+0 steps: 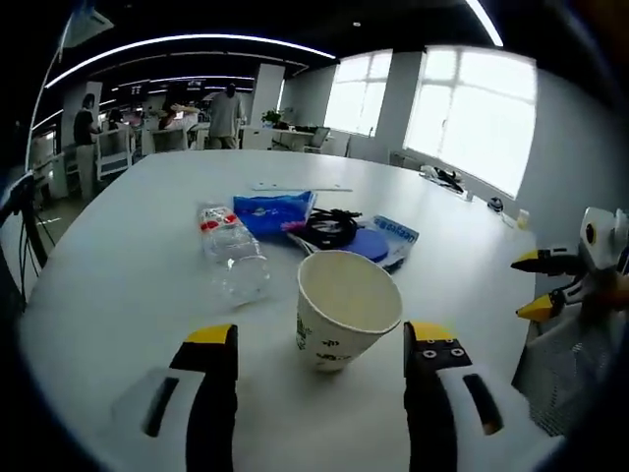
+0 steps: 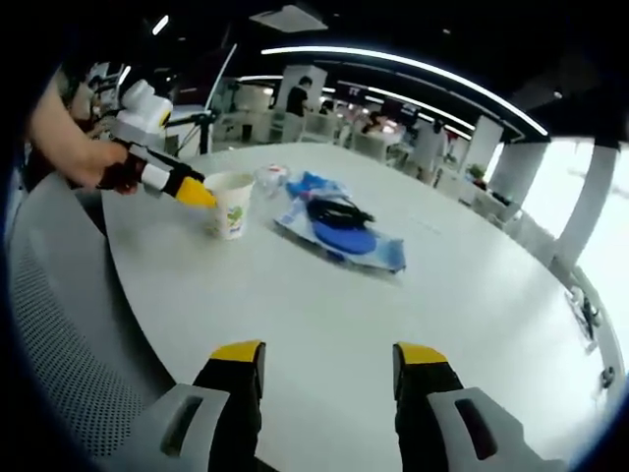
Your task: Arrange the tabletop items into an orderly group along one side of the table until the central work area is clear of visible clutter.
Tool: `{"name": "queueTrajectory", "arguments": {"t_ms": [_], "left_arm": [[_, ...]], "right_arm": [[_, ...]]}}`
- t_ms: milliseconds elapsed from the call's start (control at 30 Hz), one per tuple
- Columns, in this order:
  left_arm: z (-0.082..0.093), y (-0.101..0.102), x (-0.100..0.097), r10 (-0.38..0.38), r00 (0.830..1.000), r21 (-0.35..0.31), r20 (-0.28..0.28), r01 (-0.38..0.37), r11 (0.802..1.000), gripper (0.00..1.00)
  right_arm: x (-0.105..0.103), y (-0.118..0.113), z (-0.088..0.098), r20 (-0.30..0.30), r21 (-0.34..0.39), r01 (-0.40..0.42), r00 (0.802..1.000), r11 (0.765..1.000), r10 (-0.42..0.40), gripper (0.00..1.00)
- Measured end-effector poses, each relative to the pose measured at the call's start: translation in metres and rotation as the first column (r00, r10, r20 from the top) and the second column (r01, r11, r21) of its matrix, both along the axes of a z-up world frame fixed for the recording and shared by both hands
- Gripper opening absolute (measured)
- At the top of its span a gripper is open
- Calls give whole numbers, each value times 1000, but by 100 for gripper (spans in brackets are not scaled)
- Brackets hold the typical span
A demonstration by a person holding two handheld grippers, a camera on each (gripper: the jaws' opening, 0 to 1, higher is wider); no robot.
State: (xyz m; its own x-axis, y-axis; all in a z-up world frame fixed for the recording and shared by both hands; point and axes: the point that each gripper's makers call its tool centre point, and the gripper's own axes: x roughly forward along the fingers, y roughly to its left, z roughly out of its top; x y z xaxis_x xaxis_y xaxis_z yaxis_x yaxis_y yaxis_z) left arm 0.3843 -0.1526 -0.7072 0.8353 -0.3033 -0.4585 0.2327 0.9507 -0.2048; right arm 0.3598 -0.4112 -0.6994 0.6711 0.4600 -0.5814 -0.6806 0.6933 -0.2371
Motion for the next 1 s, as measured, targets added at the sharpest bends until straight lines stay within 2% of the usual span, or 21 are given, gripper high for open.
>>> {"name": "queueTrajectory", "arguments": {"t_ms": [133,300,467,633,767,900,1000], "left_arm": [[6,3,-2,10,1000,-20,1,-9,1000,75],[18,-7,-6,-34,999,-25,30,35,999,77],[19,-6,-6,-56,998,-24,34,57,998,78],[27,3,-5,-39,998,-37,43,41,998,79],[42,10,-4,-24,997,-40,68,27,999,79],[55,20,3,6,996,-52,84,-1,999,77],[57,28,11,21,997,-47,79,-18,999,76]], "right_arm": [[0,0,0,3,-1,0,1000,1000,0,51],[0,0,0,4,-6,-2,1000,1000,2,51],[0,-1,0,2,-16,-2,1000,1000,2,50],[0,-2,-1,0,-20,-3,1000,1000,3,50],[-1,-1,-2,-2,-21,-6,1000,1000,6,48],[-1,-1,-2,-3,-22,-9,1000,1000,9,48],[-2,0,-2,-5,-22,-11,1000,1000,11,47]]}}
